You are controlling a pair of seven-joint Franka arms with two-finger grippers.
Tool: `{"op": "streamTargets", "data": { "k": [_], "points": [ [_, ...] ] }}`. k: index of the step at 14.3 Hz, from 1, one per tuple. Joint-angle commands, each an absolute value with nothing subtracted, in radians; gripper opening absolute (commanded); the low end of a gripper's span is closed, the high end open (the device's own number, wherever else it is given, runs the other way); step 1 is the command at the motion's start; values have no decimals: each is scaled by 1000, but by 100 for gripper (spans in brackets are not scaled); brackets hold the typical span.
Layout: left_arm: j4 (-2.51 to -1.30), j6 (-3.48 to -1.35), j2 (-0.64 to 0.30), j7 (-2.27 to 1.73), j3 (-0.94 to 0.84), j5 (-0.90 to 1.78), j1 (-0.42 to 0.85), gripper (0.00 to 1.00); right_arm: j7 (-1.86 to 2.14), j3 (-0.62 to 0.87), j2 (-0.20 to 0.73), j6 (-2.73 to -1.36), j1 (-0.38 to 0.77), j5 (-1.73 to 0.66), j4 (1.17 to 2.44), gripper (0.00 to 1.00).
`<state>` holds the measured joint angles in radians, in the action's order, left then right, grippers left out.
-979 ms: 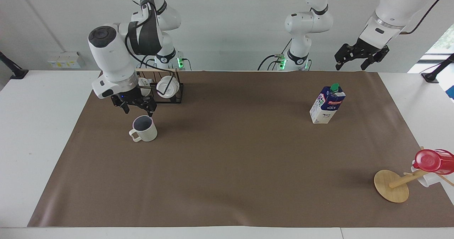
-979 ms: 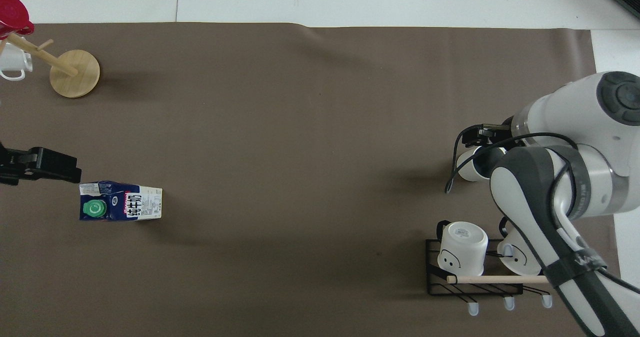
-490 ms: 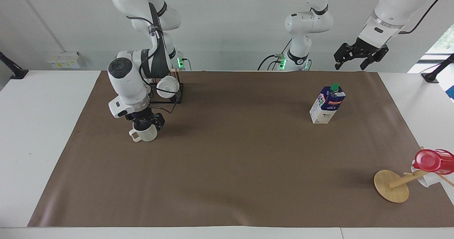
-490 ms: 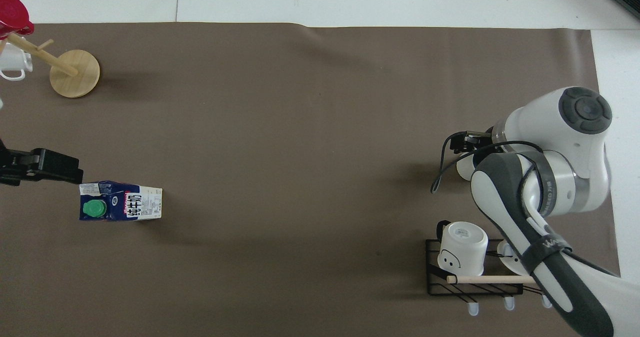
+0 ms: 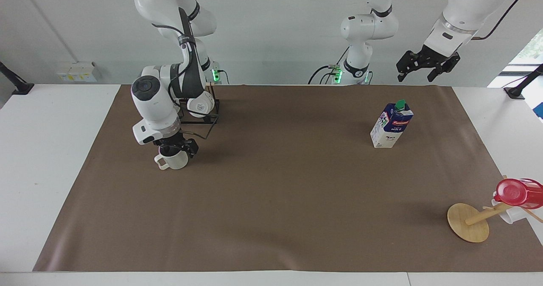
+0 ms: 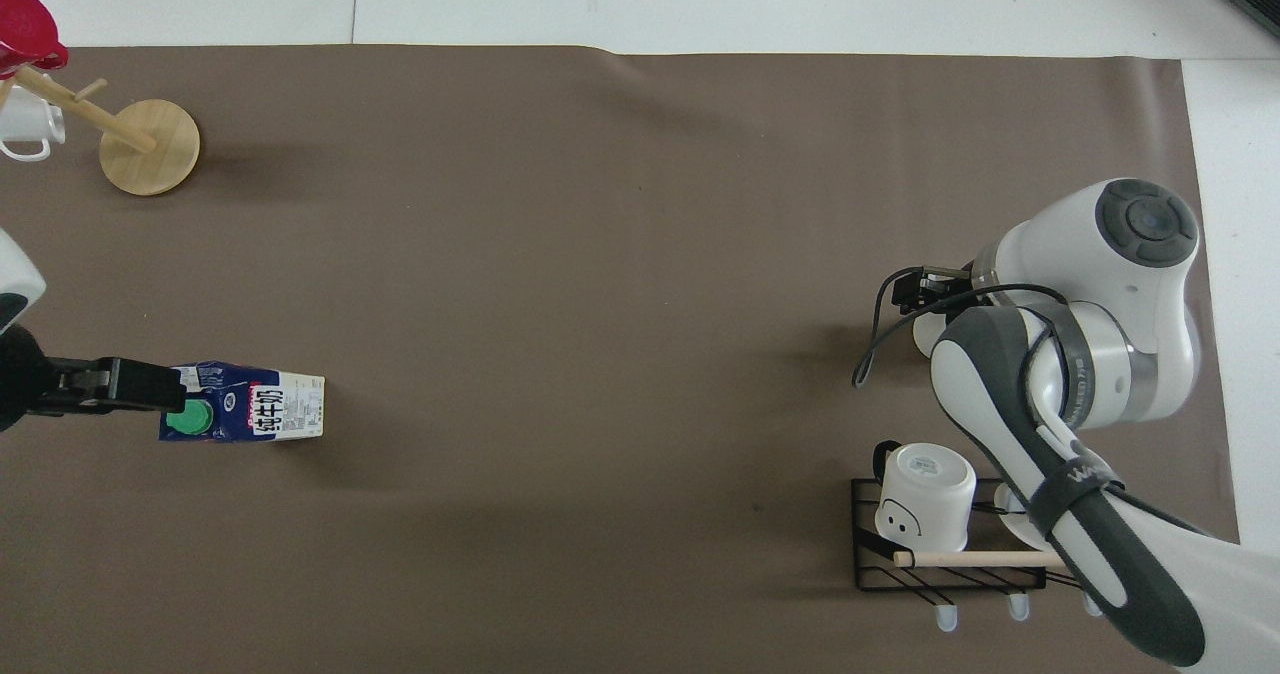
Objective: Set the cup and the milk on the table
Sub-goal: 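Grasp the mug with the right gripper while the left gripper grasps the milk carton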
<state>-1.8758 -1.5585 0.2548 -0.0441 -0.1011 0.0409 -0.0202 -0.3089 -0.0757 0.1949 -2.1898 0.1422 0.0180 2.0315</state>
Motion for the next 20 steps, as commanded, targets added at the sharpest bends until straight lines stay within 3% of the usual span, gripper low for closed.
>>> {"op": "streamTargets", "data": {
  "k": [1,3,5,6,12,20],
  "points": [
    [-2043,-1655,365,-37,-101,58,-23,100,-252,-75,184,-2224,140,-2,2065,74],
    [-2149,-1739,418,-35,-101,58,-23,100,-218,-75,184,-2224,137,-2,2065,35],
    [-2200,-1799,433,-15,-101,58,-25,100,-210,-75,184,-2224,133,-2,2065,9],
    [-2206,-1827,431,-2,-101,58,-29,100,-198,-75,186,-2224,132,-2,2063,0],
    [-2296,-1997,423,92,-98,57,-37,100,-123,-75,187,-2204,144,-2,2049,0],
    [-2327,-2032,423,118,-97,51,-46,100,-205,-61,83,-2114,146,-3,1994,0]
  ]
}}
